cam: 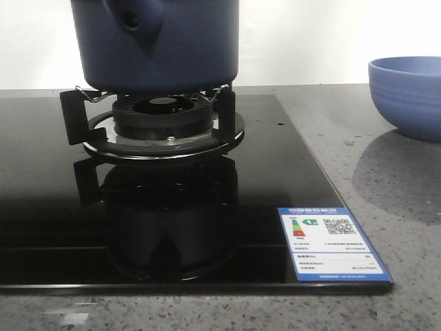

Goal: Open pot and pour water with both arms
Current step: 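Lower the held glass lid back onto the pot with the left gripper, then release the lid knob and raise the left gripper away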

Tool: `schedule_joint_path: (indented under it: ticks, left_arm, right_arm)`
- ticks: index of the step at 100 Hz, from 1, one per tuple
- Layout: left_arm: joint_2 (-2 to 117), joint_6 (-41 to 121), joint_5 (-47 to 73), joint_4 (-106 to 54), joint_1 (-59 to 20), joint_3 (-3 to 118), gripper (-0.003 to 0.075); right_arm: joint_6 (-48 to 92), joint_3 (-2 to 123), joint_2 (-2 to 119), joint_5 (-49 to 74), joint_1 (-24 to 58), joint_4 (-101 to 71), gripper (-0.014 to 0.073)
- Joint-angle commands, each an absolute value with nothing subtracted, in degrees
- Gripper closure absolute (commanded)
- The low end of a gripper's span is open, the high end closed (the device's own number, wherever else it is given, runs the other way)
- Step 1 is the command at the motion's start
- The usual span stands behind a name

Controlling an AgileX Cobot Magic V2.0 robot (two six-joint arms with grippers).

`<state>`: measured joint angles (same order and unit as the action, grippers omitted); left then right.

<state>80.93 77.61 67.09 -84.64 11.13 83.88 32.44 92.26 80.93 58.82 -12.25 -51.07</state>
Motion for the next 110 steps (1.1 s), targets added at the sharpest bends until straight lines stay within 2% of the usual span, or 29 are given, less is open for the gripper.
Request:
schedule_joint_path:
  ticks: [1, 22, 38, 48, 62, 72, 89, 110]
  left_arm:
    - [76.8, 75.4, 64.7, -86.6, 12.5, 85.8, 0.0741]
    - [66.4, 70.2, 39.5, -76.2, 12.3, 79.2, 0.0741]
    - [56.0, 74.3, 23.0, -76.2, 10.8, 65.9, 0.0741]
    - [50.7, 79.9, 16.3, -76.2, 6.1, 56.4, 0.0741]
    - [44.0, 85.4, 10.4, -76.5, -2.5, 45.1, 0.0741]
    - [39.0, 85.5, 9.5, -79.1, -5.6, 38.8, 0.0741]
    - [30.7, 85.5, 9.4, -83.1, -6.3, 30.6, 0.0741]
    - [25.1, 85.5, 10.3, -84.6, -6.3, 24.1, 0.0741]
  right_arm:
    - [37.4, 90.9, 76.6, 50.1, -9.7, -56.8, 0.0632]
    - [48.5, 76.0, 66.4, 25.1, 2.3, -56.8, 0.0632]
    - [57.8, 60.8, 57.5, 7.2, 10.7, -56.8, 0.0633]
    - [59.4, 50.6, 52.3, 0.0, 13.5, -56.8, 0.0635]
    - [59.4, 39.4, 44.8, -1.4, 14.5, -56.8, 0.0635]
    - [59.4, 33.0, 39.0, -1.4, 14.5, -57.1, 0.0635]
    - [59.4, 25.8, 30.6, -1.7, 14.5, -57.7, 0.0635]
    - [59.4, 21.5, 28.0, -1.3, 14.5, -57.7, 0.0636]
